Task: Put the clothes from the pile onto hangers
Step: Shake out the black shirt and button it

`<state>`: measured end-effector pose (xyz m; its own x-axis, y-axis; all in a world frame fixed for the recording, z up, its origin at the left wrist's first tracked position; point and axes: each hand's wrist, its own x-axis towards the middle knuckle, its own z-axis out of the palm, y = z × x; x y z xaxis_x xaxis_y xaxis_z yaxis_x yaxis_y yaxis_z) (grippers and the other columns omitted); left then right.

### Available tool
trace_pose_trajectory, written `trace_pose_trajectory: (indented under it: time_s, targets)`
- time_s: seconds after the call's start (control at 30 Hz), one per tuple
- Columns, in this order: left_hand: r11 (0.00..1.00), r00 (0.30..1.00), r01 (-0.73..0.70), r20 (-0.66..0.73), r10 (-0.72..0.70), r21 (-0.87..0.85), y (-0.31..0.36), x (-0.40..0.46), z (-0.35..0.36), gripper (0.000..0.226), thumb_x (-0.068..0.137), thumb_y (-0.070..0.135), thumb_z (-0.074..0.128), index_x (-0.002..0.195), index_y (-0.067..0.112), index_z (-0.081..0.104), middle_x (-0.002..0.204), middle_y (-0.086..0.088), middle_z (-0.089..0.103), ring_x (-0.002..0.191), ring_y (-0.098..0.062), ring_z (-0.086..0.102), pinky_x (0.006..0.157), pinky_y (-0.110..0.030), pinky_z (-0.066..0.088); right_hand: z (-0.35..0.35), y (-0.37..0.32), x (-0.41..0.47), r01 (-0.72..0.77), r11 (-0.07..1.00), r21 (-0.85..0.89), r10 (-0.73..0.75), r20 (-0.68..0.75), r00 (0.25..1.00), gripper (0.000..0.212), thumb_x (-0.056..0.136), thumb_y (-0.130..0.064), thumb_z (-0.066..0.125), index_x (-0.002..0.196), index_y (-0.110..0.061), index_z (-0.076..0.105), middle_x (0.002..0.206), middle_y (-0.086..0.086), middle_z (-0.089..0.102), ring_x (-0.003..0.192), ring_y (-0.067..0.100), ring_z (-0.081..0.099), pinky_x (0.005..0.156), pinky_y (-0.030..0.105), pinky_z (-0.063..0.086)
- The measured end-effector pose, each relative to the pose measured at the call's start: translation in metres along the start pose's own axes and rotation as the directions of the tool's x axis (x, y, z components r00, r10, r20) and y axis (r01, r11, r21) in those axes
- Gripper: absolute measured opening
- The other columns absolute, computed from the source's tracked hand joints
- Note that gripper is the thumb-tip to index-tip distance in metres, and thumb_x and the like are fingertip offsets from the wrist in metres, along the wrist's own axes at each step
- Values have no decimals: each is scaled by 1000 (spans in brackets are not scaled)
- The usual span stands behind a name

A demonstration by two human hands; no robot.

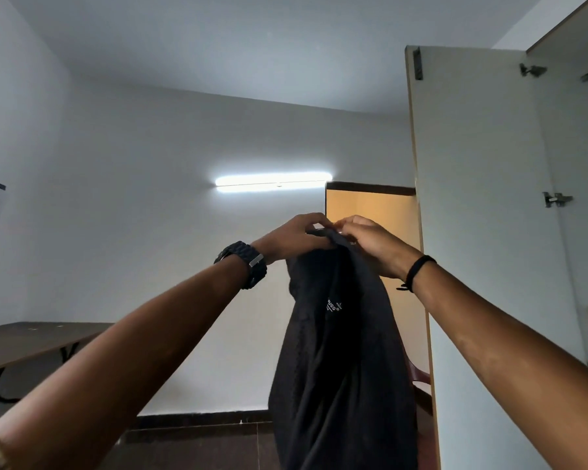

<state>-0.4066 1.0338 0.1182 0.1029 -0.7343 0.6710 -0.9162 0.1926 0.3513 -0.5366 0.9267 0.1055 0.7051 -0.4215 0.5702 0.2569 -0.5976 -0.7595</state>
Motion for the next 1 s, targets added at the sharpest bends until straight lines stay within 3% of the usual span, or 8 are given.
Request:
trace_pose_trajectory:
  time_s: [0.13,0.23,0.33,0.4,0.53,0.7,0.87,1.0]
  targets:
    - [924,994,46,-114,-3,380,-8,8,-10,21,85,38,67,99,24,60,108,2,60,102,-22,54,96,-41,40,5,3,1,-6,983,-183,12,31,999,46,90,-52,52,121,-21,40,128,8,47,116,24,46,90,36,43]
    - [912,984,56,-177,18,405,-8,9,-27,24,82,37,68,98,19,63,102,1,61,97,-21,56,86,-34,42,-1,11,-4,-27,976,-216,52,111,992,68,73,-57,68,124,-25,36,134,8,41,124,27,43,105,48,39]
    - [919,986,37,-164,31,394,-8,10,-46,23,78,32,75,92,15,68,99,-1,64,93,-19,58,75,-27,42,-7,23,-6,-6,911,-413,84,170,982,50,85,-19,70,126,-17,40,125,8,53,112,25,55,99,45,48]
    - [905,996,36,-85,0,425,-7,9,-61,24,75,35,78,88,16,71,95,0,66,92,-18,59,76,-29,46,-13,27,-6,-13,935,-354,86,190,978,35,91,-10,60,125,-4,52,120,10,62,109,24,59,100,42,48]
    - [893,978,98,122,-167,440,-7,-4,-90,33,75,51,73,81,19,73,85,-2,70,82,-20,66,75,-33,51,-34,20,-7,-125,989,-85,144,279,950,28,94,-19,55,113,0,63,112,12,69,100,24,66,93,35,52]
    - [943,927,262,218,-304,203,-8,-18,-95,49,79,58,60,82,11,71,78,-2,70,67,-15,62,60,-24,48,-48,3,-5,-185,982,-51,191,315,930,29,85,-26,62,101,-3,67,98,12,72,82,21,70,78,31,57]
    - [945,901,316,286,-325,79,-16,-21,-98,63,72,62,68,99,6,72,103,-15,72,87,-24,68,76,-32,52,-54,-3,-2,-186,974,-131,221,354,909,24,91,-18,58,108,-4,66,104,12,72,89,22,70,80,31,57]
    - [951,899,306,314,-304,44,-11,-15,-97,39,78,27,75,112,13,63,112,-18,67,89,-30,66,72,-34,56,-47,2,-1,-19,897,-443,115,191,975,13,97,-19,52,109,-18,48,101,-5,58,86,10,58,70,21,51]
